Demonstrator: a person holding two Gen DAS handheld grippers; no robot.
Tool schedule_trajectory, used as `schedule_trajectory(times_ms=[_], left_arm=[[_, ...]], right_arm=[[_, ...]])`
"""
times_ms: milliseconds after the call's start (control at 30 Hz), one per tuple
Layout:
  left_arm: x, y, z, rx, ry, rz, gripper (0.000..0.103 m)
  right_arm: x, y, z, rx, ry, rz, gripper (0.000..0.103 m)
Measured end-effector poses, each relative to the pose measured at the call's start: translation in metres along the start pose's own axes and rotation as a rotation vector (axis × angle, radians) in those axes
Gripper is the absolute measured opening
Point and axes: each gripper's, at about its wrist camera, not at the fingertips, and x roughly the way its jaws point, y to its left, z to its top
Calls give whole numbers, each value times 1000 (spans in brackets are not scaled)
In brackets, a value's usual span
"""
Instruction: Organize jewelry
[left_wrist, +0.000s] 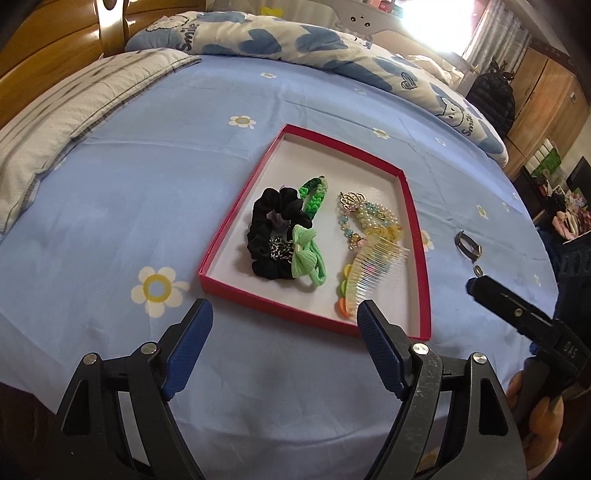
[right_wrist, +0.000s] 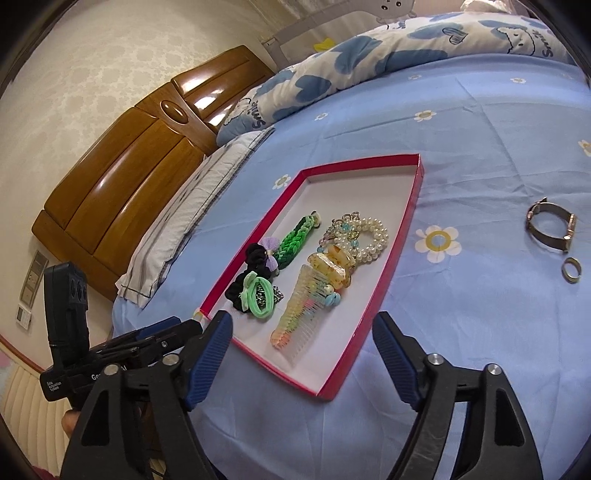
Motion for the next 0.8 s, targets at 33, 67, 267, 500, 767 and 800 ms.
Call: schedule_trajectory(times_ms=[33,67,267,500,767,800], left_arm=[[-2,-1,-1,4,-4,3,82],[-5,-2,-2,13,-7,5,83],[-25,-11,-5,65,-48,39,85],[-64,-15,-1,97,-141,82,97],[-66,-19,-3,138,-169,153,103],[-64,-19,-5,136,-166,156,103]], right_arm=[[-4,2,0,-6,-9,-6,87],[-7,3,-1,-13,-15,-11,88],[-26,19,-3,-104,-37,-49,91],[-56,41,0,-208,-71,-106,91],[-70,59,-6,-316,-109,-201,101],[-67,58,-8,-312,-98,-200,101]])
